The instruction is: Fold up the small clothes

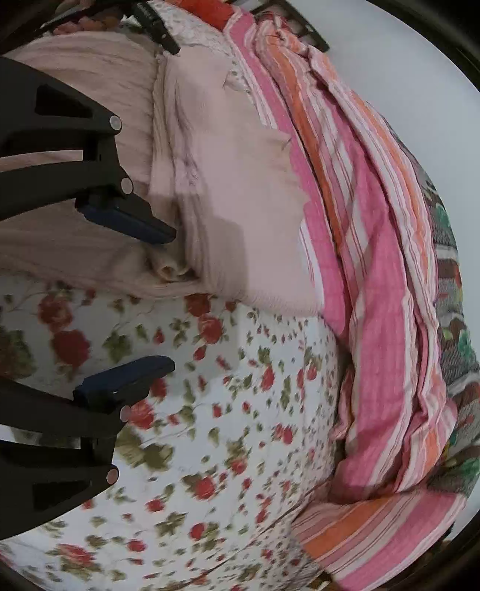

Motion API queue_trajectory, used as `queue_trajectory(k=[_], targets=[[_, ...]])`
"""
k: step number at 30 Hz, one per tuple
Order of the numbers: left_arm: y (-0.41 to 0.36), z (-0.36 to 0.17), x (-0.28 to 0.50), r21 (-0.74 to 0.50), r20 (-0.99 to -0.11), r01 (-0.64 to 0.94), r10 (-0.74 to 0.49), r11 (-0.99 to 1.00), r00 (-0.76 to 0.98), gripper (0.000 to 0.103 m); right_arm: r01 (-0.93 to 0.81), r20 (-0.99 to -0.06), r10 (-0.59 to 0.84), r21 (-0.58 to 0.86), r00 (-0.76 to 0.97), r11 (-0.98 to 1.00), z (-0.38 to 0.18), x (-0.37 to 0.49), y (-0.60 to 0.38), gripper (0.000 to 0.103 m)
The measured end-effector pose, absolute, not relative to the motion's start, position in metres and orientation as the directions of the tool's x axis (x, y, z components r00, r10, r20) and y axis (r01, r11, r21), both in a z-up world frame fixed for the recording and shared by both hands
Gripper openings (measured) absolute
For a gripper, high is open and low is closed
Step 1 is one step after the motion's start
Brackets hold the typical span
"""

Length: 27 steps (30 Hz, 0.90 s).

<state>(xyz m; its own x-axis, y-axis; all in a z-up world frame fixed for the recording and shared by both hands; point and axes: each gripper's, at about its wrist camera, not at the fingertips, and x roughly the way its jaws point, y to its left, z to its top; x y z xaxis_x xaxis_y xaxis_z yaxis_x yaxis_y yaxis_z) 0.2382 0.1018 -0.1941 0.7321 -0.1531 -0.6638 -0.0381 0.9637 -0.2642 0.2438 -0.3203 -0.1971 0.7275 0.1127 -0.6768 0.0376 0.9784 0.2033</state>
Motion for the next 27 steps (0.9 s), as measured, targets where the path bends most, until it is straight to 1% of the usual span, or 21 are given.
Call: queue_trajectory(k=[6, 10, 13, 15, 17, 19, 23, 25, 27], targets=[[0.098, -0.194, 0.227, -0.266, -0.653, -0.018, -0.167, 0.964, 0.739, 0.065, 0.04, -0.668, 0.124, 0.225, 0.734, 0.974, -0.195, 0.225, -0.324, 0.062], [0.093, -0.193, 0.21, -0.232, -0.651, 0.002, -0.157, 0.973, 0.743, 0.065, 0.057, -0.658, 0.114, 0.232, 0.745, 0.971, -0.197, 0.205, -0.326, 0.062], [0.09, -0.194, 0.193, -0.231, -0.656, 0.024, -0.174, 0.973, 0.734, 0.065, 0.051, -0.659, 0.127, 0.244, 0.742, 0.968, -0.198, 0.19, -0.328, 0.057], [0.088, -0.193, 0.175, -0.212, -0.65, 0.04, -0.171, 0.976, 0.741, 0.065, 0.055, -0.654, 0.138, 0.266, 0.744, 0.962, -0.195, 0.178, -0.33, 0.057], [0.088, -0.192, 0.158, -0.234, -0.642, 0.018, -0.168, 0.972, 0.748, 0.064, 0.042, -0.642, 0.171, 0.302, 0.747, 0.952, -0.192, 0.166, -0.331, 0.057], [0.087, -0.188, 0.14, -0.258, -0.637, 0.032, -0.195, 0.966, 0.746, 0.064, 0.023, -0.648, 0.166, 0.273, 0.744, 0.962, -0.186, 0.151, -0.326, 0.057], [0.08, -0.177, 0.101, -0.245, -0.639, 0.089, -0.23, 0.965, 0.734, 0.066, 0.008, -0.647, 0.157, 0.245, 0.746, 0.97, -0.178, 0.115, -0.322, 0.057], [0.082, -0.179, 0.08, -0.245, -0.652, 0.063, -0.213, 0.967, 0.727, 0.067, 0.0, -0.653, 0.164, 0.244, 0.74, 0.97, -0.178, 0.095, -0.321, 0.058], [0.086, -0.185, 0.062, -0.285, -0.649, 0.063, -0.241, 0.956, 0.722, 0.067, 0.009, -0.658, 0.162, 0.249, 0.736, 0.969, -0.183, 0.074, -0.321, 0.058]])
